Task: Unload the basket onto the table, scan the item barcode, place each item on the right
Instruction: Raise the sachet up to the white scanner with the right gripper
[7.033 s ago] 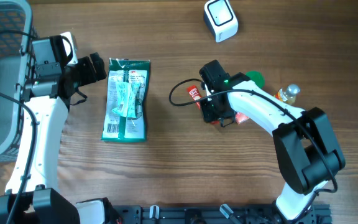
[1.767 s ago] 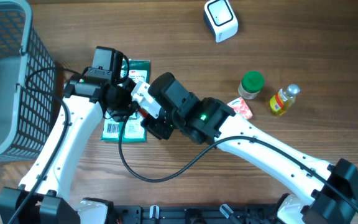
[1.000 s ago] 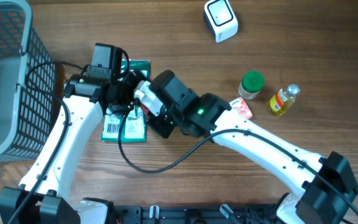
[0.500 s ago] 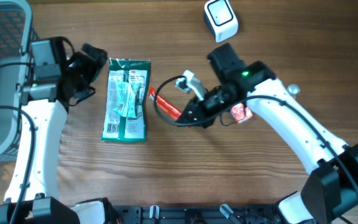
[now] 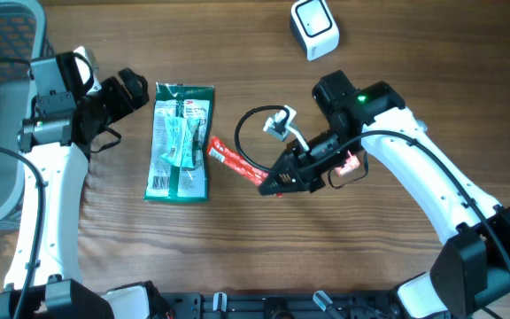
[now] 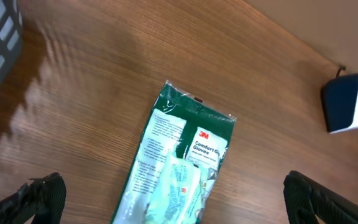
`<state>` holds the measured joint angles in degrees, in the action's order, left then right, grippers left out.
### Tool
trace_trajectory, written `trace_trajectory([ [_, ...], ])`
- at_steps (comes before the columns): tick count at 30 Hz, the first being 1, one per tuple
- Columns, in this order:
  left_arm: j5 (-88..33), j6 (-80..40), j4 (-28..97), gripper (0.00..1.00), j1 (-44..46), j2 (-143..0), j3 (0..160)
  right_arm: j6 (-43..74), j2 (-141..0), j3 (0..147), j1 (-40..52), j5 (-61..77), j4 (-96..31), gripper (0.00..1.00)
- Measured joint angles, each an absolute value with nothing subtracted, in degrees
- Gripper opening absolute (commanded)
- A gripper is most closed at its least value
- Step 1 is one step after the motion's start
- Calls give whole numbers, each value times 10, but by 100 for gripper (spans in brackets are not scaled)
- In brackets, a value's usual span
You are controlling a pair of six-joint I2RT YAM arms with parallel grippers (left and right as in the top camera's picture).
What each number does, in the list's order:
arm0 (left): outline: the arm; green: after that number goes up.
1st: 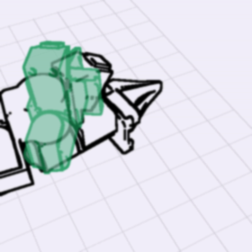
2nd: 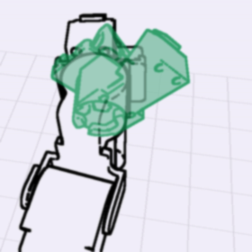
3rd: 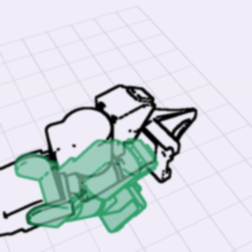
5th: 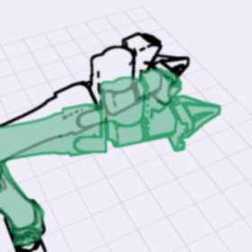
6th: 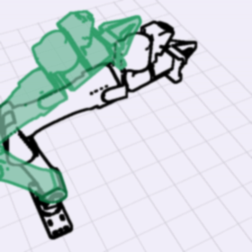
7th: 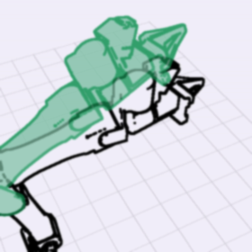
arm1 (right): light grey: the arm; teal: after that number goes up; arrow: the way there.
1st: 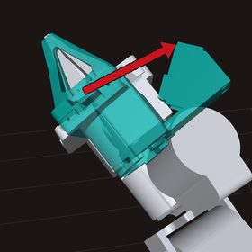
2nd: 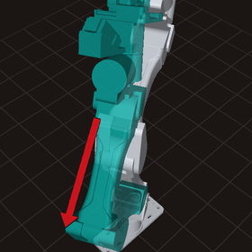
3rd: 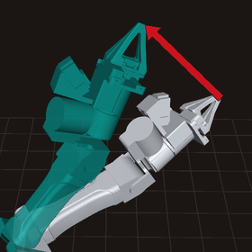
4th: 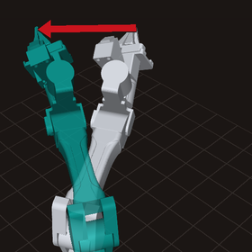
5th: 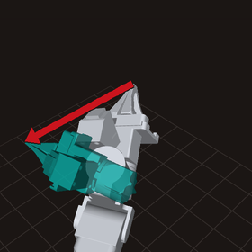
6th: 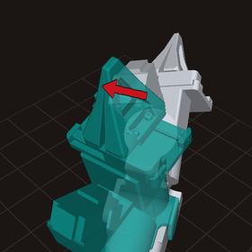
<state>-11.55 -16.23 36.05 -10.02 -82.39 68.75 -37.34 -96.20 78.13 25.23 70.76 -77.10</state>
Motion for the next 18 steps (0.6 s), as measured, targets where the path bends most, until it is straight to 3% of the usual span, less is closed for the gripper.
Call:
trace_trajectory([
  [5,-114,-143,362,100,-100,-824,688,-411,-962,781,252,709,-788,4],
  [9,-113,-140,368,100,-100,-824,688,-402,-962,781,252,703,-696,4],
  [13,-113,-140,369,100,-100,-824,688,-229,-961,781,252,570,-532,4],
  [18,-113,-140,370,100,-100,-824,688,-88,-963,891,252,360,-573,4],
])
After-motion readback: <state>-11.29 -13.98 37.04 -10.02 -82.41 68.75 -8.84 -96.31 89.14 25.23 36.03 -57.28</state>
